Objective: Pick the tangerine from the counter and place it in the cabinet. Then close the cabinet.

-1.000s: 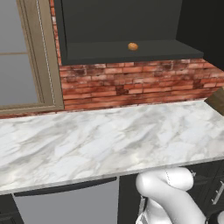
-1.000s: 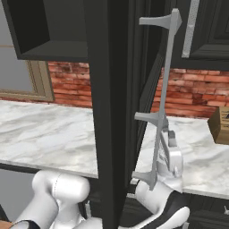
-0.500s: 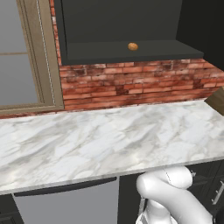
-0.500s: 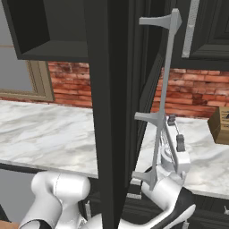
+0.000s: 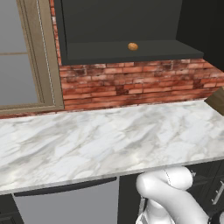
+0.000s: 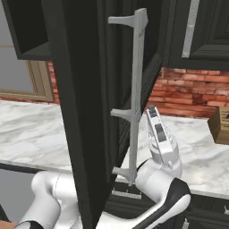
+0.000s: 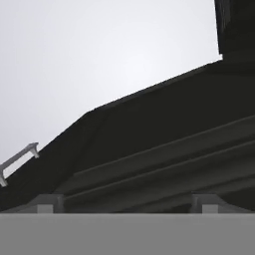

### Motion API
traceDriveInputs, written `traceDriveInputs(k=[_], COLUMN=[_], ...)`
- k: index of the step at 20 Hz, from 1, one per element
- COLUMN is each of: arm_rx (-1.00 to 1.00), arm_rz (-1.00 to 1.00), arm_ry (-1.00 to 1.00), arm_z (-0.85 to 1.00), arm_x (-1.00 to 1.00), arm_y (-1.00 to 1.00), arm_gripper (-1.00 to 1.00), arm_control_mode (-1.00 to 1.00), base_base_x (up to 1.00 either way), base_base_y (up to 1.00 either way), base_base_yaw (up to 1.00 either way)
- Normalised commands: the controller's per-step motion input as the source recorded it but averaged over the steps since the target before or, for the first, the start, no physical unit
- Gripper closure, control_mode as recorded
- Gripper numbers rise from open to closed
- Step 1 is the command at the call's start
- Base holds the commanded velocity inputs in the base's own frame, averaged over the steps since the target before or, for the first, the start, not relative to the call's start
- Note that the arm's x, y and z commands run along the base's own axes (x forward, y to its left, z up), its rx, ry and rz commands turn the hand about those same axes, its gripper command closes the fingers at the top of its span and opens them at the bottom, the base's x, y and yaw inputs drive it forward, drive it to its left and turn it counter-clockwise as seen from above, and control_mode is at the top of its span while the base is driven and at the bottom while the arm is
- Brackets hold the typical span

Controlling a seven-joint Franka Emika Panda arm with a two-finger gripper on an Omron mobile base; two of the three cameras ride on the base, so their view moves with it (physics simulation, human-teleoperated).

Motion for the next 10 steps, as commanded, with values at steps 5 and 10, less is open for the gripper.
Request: traceDriveInputs(k=[5,10], arm_rx=[-0.16,-0.22], arm_rz=[0.00,-0.03], arm_ry=[0.13,0.28], arm_z=[0.10,0.00], arm_x=[-0.09,-0.05], arm_y=[0.55,0.94], arm_gripper=[-1.00,-1.00], arm_control_mode=[-1.00,-1.00], base_base_x=[0.00,0.00], base_base_y=[0.00,0.00], base_base_yaw=[0.00,0.00])
